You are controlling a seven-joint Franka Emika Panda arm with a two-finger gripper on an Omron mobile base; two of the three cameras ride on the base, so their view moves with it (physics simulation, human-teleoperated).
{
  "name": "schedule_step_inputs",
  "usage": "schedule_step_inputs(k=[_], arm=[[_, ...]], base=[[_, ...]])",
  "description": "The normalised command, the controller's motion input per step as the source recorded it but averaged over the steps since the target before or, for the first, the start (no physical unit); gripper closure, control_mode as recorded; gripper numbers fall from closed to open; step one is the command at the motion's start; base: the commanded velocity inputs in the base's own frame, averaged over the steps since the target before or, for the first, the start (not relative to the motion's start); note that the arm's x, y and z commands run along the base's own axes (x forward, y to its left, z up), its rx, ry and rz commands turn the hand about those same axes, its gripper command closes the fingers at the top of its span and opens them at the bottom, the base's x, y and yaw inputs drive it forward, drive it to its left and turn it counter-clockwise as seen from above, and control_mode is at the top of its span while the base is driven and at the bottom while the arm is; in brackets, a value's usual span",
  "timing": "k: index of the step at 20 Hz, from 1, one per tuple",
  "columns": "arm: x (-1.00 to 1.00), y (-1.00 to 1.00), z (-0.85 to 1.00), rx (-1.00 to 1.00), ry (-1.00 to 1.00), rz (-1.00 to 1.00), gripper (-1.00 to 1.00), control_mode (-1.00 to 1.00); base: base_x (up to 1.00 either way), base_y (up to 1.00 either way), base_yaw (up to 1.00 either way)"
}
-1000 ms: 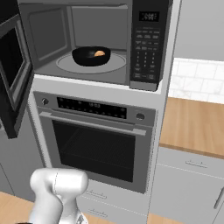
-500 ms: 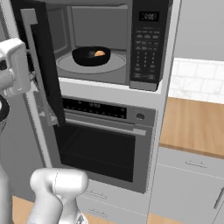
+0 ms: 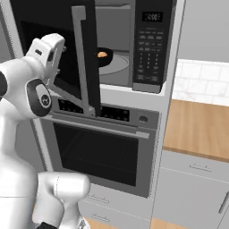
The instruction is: Pick the squash from the sink and place it in the bowl. Then pick the bowl and place it in the microwave. Then close the microwave door and press the start button.
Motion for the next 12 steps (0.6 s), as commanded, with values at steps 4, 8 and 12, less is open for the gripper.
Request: schedule_step_inputs(k=[4,8,12], arm=[[0.65,-0.03,0.00,0.06,0.18,0.18,-1.00,-1.00],[0.60,0.06,0.01,0.01,0.23,0.07,-1.00,-1.00],[0.59,0.05,0.00,0.00,0.24,0.06,-1.00,-1.00]], base=[[0.00,0.00,0.00],[0.00,0.00,0.00],[0.00,0.00,0.00]])
